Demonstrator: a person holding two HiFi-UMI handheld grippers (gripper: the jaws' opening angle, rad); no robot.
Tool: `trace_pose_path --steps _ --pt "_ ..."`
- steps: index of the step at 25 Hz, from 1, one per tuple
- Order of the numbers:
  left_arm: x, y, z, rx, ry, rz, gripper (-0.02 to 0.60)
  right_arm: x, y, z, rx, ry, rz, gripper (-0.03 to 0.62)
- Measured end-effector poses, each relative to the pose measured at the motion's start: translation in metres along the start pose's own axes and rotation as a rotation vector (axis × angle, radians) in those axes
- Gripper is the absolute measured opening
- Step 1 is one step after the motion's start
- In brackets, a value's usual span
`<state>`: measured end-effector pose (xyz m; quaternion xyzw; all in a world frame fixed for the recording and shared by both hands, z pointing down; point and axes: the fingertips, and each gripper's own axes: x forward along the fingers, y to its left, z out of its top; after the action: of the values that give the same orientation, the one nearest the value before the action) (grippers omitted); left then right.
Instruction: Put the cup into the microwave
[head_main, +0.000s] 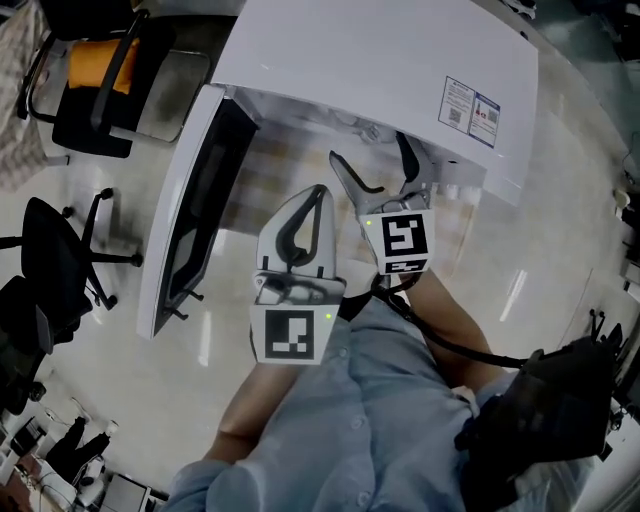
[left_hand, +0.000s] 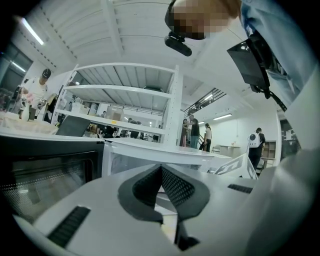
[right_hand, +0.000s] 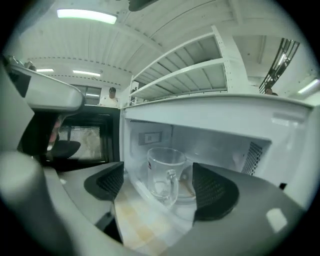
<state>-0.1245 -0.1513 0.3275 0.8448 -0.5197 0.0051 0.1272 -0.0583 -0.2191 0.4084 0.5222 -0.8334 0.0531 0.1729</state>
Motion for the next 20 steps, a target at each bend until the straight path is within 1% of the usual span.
trace_pose_path --steps 3,4,5,6,8,11,15,20 --pt "-0.005 -0.009 0.003 0.004 -0.006 -0.004 0.008 -0.018 0.017 -0.005 0.009 0.017 0.046 0.412" --pt "-0.005 -0.010 0.005 0.004 -0.008 -0.003 0.008 -0.023 0.021 -0.006 0.008 0.022 0.055 0.375" --pt "-0.006 -0.011 0.006 0.002 -0.008 0.000 0.008 -0.027 0.025 -0.006 0.006 0.025 0.061 0.320" --pt "-0.007 -0.011 0.007 -0.001 -0.009 0.005 0.008 -0.029 0.028 -0.006 0.005 0.030 0.066 0.252" --pt "-0.008 -0.009 0.008 -0.004 -0.012 0.017 0.007 -0.029 0.031 -0.010 0.021 0.047 0.076 0.008" --pt "-0.006 -0.003 0.007 0.006 -0.012 0.026 0.008 -0.018 0.032 -0.021 0.068 0.088 0.080 0.002" --pt "0.002 0.007 0.004 -0.001 -0.001 0.029 0.007 0.003 0.027 -0.033 0.091 0.134 0.057 0.002" --pt "0.018 0.023 -0.002 -0.002 0.014 0.031 0.008 0.029 0.015 -0.038 0.113 0.152 0.021 0.002"
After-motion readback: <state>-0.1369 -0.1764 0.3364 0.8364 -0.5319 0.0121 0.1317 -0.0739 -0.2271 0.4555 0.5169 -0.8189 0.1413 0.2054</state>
